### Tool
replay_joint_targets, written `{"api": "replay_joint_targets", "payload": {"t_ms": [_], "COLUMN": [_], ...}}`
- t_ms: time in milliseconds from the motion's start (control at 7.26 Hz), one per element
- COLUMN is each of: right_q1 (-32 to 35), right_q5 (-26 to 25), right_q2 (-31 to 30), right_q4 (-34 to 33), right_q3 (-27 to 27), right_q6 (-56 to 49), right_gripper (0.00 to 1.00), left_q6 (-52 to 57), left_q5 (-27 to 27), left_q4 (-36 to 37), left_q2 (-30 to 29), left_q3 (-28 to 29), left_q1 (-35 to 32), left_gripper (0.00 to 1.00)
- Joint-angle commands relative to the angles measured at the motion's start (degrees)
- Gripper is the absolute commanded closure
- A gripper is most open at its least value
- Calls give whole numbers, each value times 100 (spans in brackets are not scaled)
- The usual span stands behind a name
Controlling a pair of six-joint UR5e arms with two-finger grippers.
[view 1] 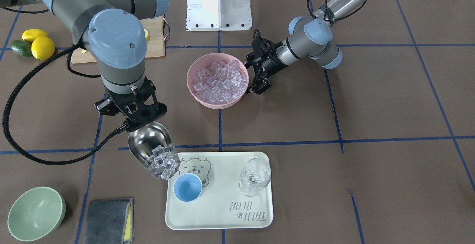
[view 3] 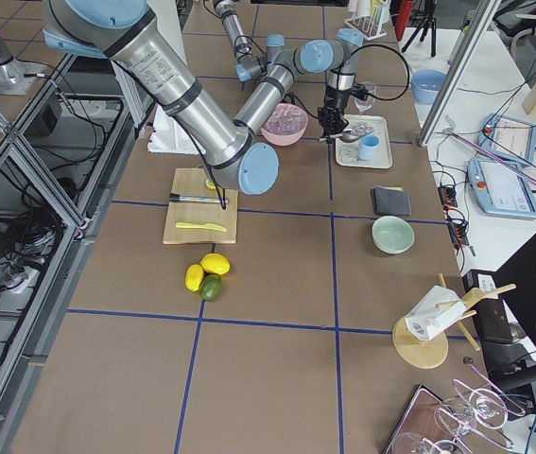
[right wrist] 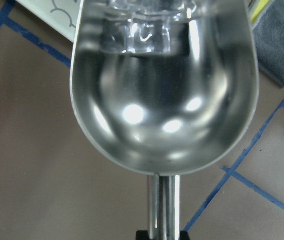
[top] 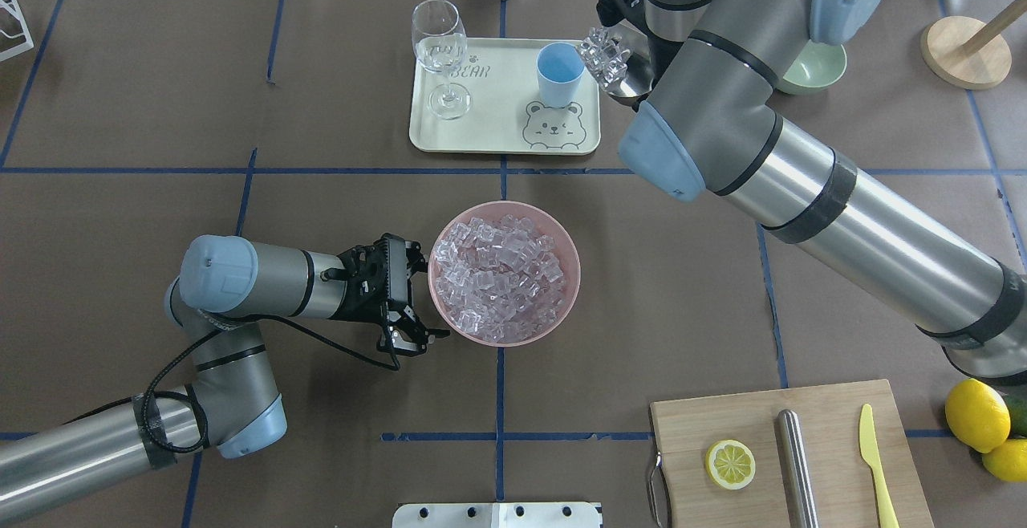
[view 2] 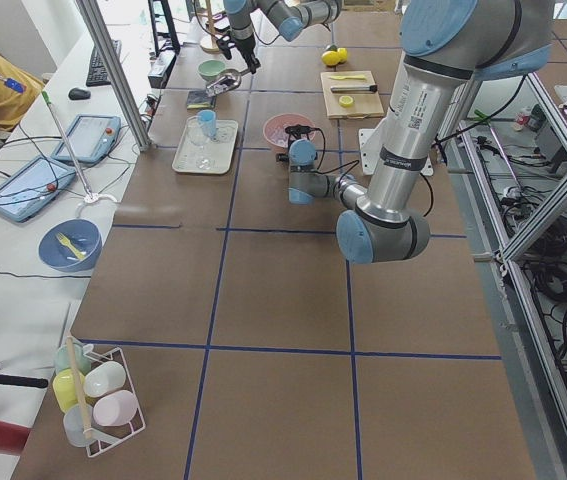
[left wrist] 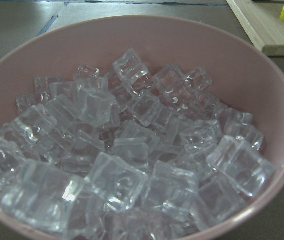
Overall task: Put ice in cup with scoop
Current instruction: 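Carry the scoop of ice to the small blue cup on the tray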
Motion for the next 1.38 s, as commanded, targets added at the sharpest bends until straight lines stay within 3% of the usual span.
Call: {"api": "replay_joint_targets", "payload": {"t_ms": [0, 827, 1240], "right_q1": [2, -95, -95], "right_q5": [1, -69, -95], "right_q2": [12, 766, 847], "right_q4": [121, 95, -10], "right_q3": [-245, -1341, -1546], "right_q6": [-21, -196, -433], "right_gripper": [100, 100, 100], "left_q6": [3, 3, 3], "left_q5": [0, 0, 0], "left_q4": [-32, -50, -50], "left_q2": [19, 28, 28], "left_q3": [6, -3, -3], "left_q1": [0, 9, 9], "left_gripper": [0, 0, 0]}}
